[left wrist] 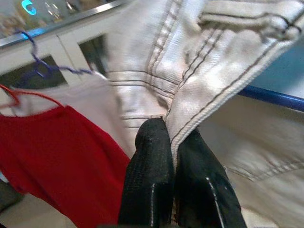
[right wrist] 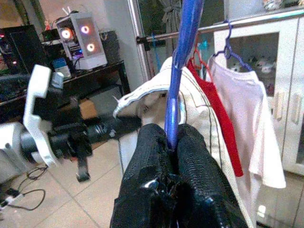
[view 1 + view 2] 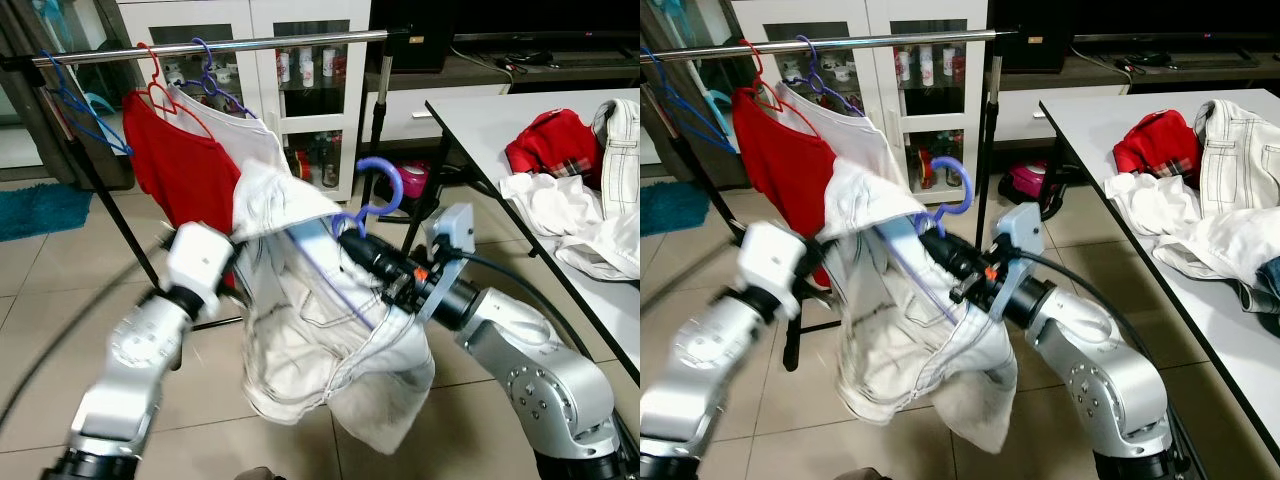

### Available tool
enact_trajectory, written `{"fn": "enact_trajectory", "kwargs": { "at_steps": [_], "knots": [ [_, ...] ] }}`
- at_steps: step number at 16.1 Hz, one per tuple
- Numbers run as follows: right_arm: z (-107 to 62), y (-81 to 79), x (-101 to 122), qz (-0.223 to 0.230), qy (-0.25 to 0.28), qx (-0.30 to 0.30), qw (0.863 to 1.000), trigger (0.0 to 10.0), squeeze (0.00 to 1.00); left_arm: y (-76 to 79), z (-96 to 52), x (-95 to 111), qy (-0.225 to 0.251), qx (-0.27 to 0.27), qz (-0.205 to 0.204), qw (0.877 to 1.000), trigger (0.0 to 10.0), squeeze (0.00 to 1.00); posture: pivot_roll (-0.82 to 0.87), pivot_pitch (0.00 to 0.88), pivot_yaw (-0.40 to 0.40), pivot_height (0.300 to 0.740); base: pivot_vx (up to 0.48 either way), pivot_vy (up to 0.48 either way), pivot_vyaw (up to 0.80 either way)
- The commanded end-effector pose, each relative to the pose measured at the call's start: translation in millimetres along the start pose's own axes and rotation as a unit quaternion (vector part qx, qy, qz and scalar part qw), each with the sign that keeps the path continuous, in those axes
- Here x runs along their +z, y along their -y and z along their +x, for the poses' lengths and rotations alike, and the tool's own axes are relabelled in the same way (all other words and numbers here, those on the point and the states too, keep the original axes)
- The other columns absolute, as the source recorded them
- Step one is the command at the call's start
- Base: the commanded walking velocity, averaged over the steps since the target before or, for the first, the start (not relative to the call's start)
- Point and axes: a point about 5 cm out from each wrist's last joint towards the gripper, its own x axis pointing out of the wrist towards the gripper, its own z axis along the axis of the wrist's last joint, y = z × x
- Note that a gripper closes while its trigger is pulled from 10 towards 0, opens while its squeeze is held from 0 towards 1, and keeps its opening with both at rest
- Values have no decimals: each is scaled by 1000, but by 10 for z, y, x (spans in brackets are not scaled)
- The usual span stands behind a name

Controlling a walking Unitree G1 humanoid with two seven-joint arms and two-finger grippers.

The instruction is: Hang hanger

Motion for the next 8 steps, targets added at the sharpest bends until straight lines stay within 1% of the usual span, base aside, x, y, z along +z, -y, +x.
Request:
{"fn": "enact_trajectory", "kwargs": {
  "at_steps": [1, 2, 4, 5, 6, 7, 8],
  "knots": [
    [-8, 43, 151, -21, 37, -11, 999, 0, 0, -101, -6, 52, 4, 17, 5, 1000, 0, 0, -31, 0, 26, 740, 0, 0, 0],
    [-6, 67, 170, -16, 48, -18, 999, 0, 0, -155, -2, 93, 8, 22, 9, 1000, 0, 0, -27, 0, 25, 740, 0, 0, 0],
    [6, 79, 199, -13, 64, -27, 998, 0, 0, -188, 1, 127, 12, 26, 12, 1000, 0, 0, -26, 0, 24, 740, 0, 0, 0],
    [23, 78, 201, -15, 64, -30, 997, 0, 0, -244, 25, 225, 26, 35, 11, 999, 0, 0, -25, 0, 24, 740, 0, 0, 0],
    [27, 78, 199, -16, 63, -30, 997, 0, 0, -258, 31, 252, 29, 37, 11, 999, 0, 0, -25, 0, 24, 740, 0, 0, 0],
    [29, 69, 169, -21, 51, -23, 998, 0, 0, -346, 52, 348, 41, 46, 19, 998, 0, 0, -24, 0, 24, 740, 0, 0, 0],
    [28, 64, 150, -24, 43, -19, 999, 0, 0, -391, 58, 399, 47, 51, 24, 997, 0, 0, -24, 0, 24, 740, 0, 0, 0]
  ]
}}
